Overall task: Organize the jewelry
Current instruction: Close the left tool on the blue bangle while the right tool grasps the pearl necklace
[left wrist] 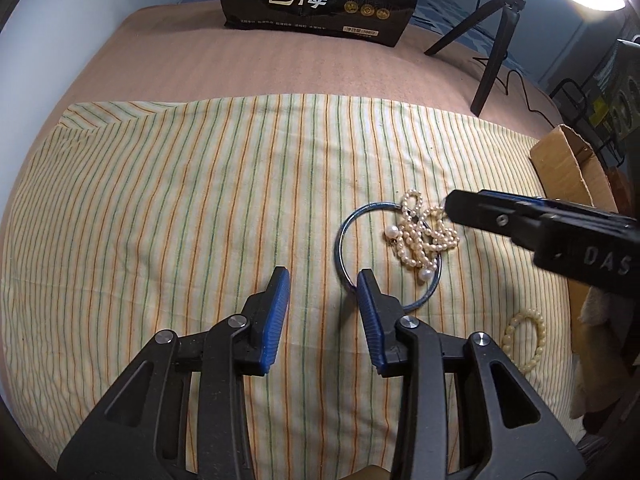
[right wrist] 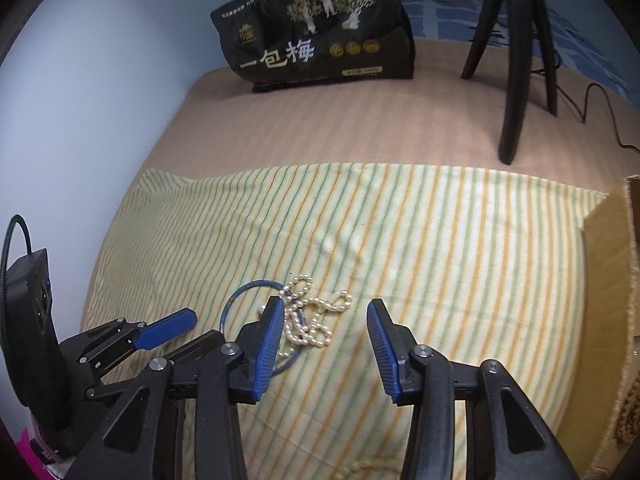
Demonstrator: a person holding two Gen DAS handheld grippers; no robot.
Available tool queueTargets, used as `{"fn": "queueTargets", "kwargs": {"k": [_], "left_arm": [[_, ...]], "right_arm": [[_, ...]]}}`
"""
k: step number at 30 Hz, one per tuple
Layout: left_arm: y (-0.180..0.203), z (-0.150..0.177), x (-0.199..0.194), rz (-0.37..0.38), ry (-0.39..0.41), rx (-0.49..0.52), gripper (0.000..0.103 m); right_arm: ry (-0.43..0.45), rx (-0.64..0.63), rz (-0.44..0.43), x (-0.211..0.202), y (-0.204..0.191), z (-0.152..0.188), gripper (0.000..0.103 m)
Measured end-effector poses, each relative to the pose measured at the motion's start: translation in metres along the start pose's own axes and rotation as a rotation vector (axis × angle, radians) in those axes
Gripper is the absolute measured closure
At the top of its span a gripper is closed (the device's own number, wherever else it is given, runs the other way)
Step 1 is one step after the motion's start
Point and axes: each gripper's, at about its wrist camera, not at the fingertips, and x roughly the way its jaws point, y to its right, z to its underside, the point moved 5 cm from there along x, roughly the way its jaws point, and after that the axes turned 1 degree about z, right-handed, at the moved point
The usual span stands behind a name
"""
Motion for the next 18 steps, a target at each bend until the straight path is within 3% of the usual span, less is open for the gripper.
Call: {"fn": "queueTargets", "kwargs": {"k": [5, 14, 18], "left_arm": [[0.001, 0.0, 0.005, -0.011, 0.002, 0.02, 0.071], [0.008, -0.001, 0.011, -0.059, 0.025, 0.069, 0.086], [0.012, -0.001, 0.012, -0.087, 0.033, 0.101, 0.091]], "right_arm": [[-0.012, 0.002, 0.012, 0.011, -0.005, -0.003, 0.061], [-0.017, 0.005, 0.048, 0.022, -0.007, -0.009, 0.065], [-0.006, 0.025, 0.053, 0.021, -0.002, -0.01, 0.072]]}}
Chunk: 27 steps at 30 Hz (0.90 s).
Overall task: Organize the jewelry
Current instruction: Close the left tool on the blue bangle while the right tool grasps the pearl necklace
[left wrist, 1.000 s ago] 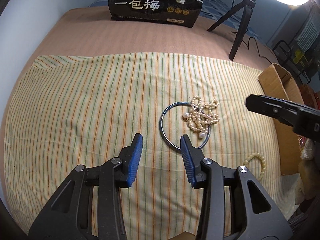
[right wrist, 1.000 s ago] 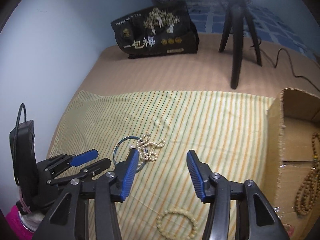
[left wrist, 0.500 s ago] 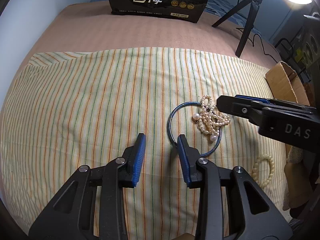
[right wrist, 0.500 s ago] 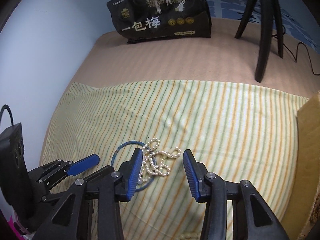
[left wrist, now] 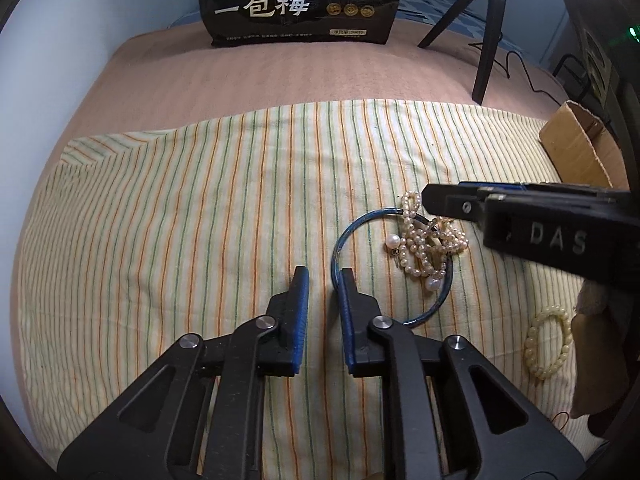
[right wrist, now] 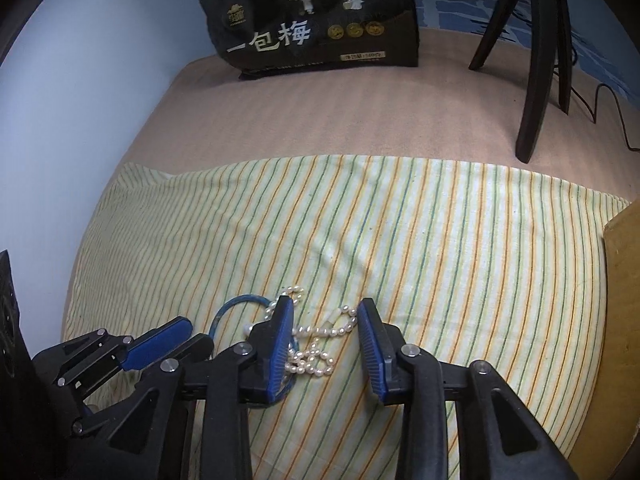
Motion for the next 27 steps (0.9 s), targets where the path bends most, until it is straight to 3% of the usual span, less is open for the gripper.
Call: {"fn": "queueTargets", "kwargs": {"k": [10, 12, 19, 23, 25, 27], "left_arm": [[-0.006, 0.0, 0.005, -0.042, -0.007, 0.008, 0.098], [-0.005, 0.0, 0.005, -0.046, -0.007, 0.009, 0.098], [-0.008, -0.002, 0.002, 0.025, -0.007, -0.032, 0.098], [-0.004, -0.002, 0.003, 0.029, -0.011, -0.027, 0.097], [-0.002, -0.003, 0.004, 0.022, -0.013, -0.024, 0.093], [-0.002, -0.005, 0.002, 0.036, -0.007, -0.037, 0.076]], "right_arm": [[-0.024, -0.074, 0.044, 0.003, -0.002, 0.004, 0.074], [-0.024, -0.091, 0.072, 0.005, -0.003, 0.004, 0.082], [-0.025, -0.084, 0.072, 0.003, 0.001, 0.005, 0.087], [-0.024, -0.056, 0.081, -0.001, 0.007, 0.006, 0.089], [-0.025, -0.057, 0.082, -0.002, 0.009, 0.005, 0.089], [-0.021, -0.042, 0.069, -0.004, 0.01, 0.005, 0.086]]}}
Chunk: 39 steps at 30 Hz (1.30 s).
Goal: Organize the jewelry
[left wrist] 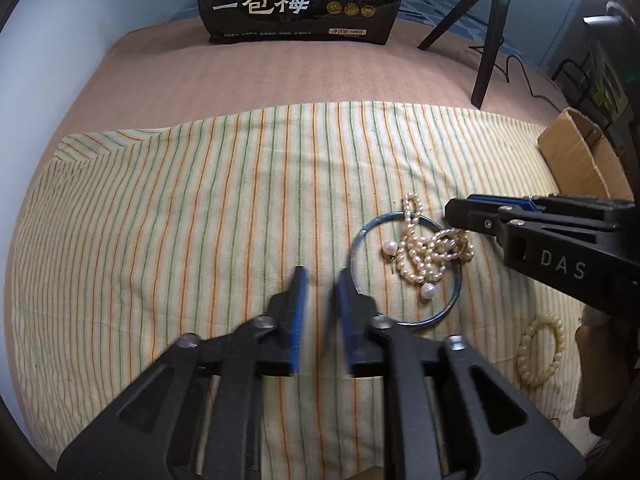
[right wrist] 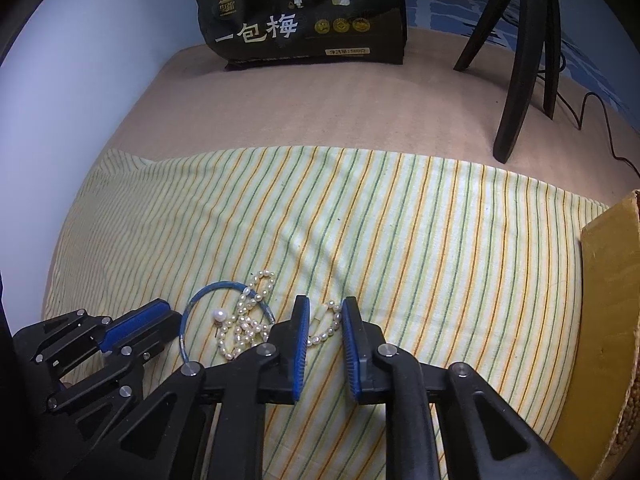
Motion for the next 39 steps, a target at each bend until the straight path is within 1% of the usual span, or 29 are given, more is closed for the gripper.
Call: {"fn": "queueTargets", "kwargs": {"k": [2, 6, 9, 13, 16, 17, 19, 20, 21, 22, 23, 26, 30, 39], "left_arm": [[0.0, -0.001, -0.003, 0.013, 0.011, -0.008, 0.069], [-0.001, -0.004, -0.011, 0.04, 0.026, -0.034, 0.069], [0.002, -0.004, -0.009, 0.058, 0.014, -0.037, 0.069], [0.009, -0.001, 0.003, 0.032, -0.02, 0.0, 0.069], [0.014, 0.001, 0.008, -0.015, -0.017, 0.041, 0.07], [0.015, 0.001, 0.008, -0.028, -0.013, 0.05, 0.071], [0.019, 0.002, 0.009, -0.059, -0.004, 0.077, 0.078], [0.021, 0.002, 0.009, -0.071, 0.0, 0.092, 0.088], [0.022, 0.001, 0.01, -0.078, 0.002, 0.1, 0.093], [0.022, 0.001, 0.01, -0.081, 0.002, 0.101, 0.095], [0.022, 0.001, 0.009, -0.082, 0.003, 0.101, 0.097], [0.02, 0.002, 0.007, -0.078, 0.007, 0.101, 0.099], [0.013, 0.003, 0.004, -0.071, 0.007, 0.089, 0.101], [-0.009, 0.006, -0.013, -0.024, 0.023, 0.019, 0.101]], "right_arm": [[0.004, 0.015, -0.01, -0.003, 0.002, 0.001, 0.086], [0.01, 0.026, -0.014, -0.008, 0.011, 0.003, 0.086], [0.006, 0.022, -0.008, -0.01, 0.016, 0.006, 0.086], [0.002, 0.012, -0.012, -0.008, 0.012, 0.006, 0.086], [-0.004, 0.001, -0.007, -0.005, 0.009, 0.006, 0.086], [-0.005, 0.0, -0.008, -0.003, 0.008, 0.005, 0.086], [-0.005, -0.012, -0.001, 0.0, 0.006, 0.005, 0.086], [-0.003, -0.017, 0.003, 0.002, 0.005, 0.005, 0.086], [-0.001, -0.02, 0.007, 0.002, 0.004, 0.004, 0.089], [0.002, -0.028, 0.015, 0.002, 0.003, 0.004, 0.093], [-0.004, -0.034, 0.019, 0.004, 0.002, 0.005, 0.101], [0.0, -0.021, 0.0, 0.004, 0.003, 0.004, 0.102], [0.009, 0.032, -0.065, -0.003, 0.009, 0.001, 0.102], [0.066, 0.022, -0.099, -0.03, -0.002, -0.004, 0.102]]}}
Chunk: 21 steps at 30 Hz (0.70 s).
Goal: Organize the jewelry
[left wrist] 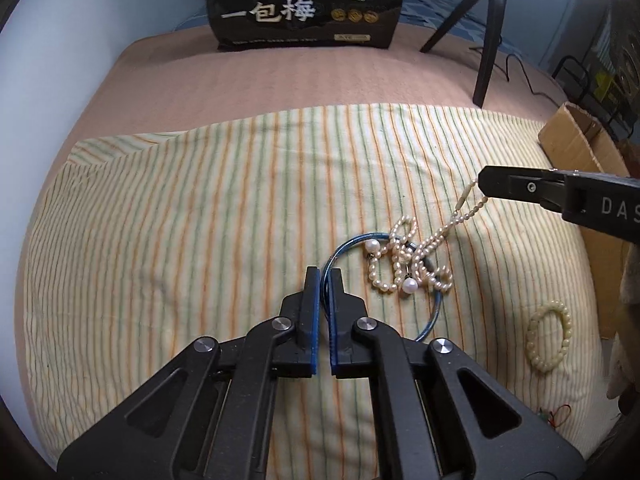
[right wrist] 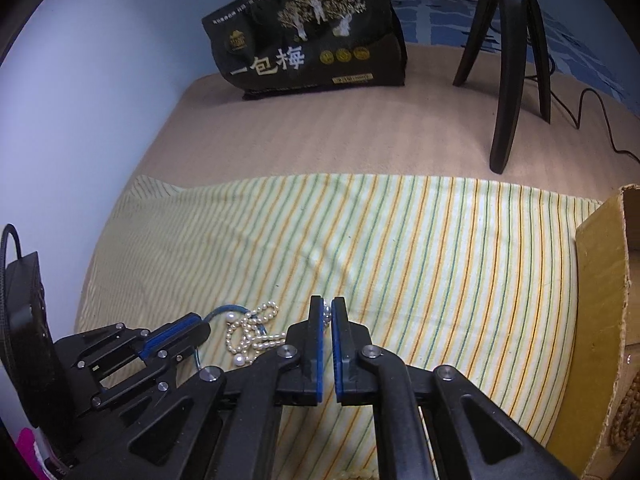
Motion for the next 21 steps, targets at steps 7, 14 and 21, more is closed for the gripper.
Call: {"fn": "queueTargets", "kwargs": {"k": [7, 14, 21], "left_arm": [[-0.012, -0.008, -0.034, 0.057, 0.057, -0.071, 0.102], [-0.013, -0.014, -0.07, 0.095, 0.113, -0.103, 0.102], [-0.008, -0.014, -0.099, 0.117, 0.161, -0.104, 0.103]], "right_arm": [[0.051, -0.024, -0.019, -0.031, -0.011, 0.0, 0.102], [0.103, -0.047, -0.018, -0.061, -0.017, 0.002, 0.102], [0.15, -0.058, -0.027, -0.09, -0.021, 0.007, 0.102]]}}
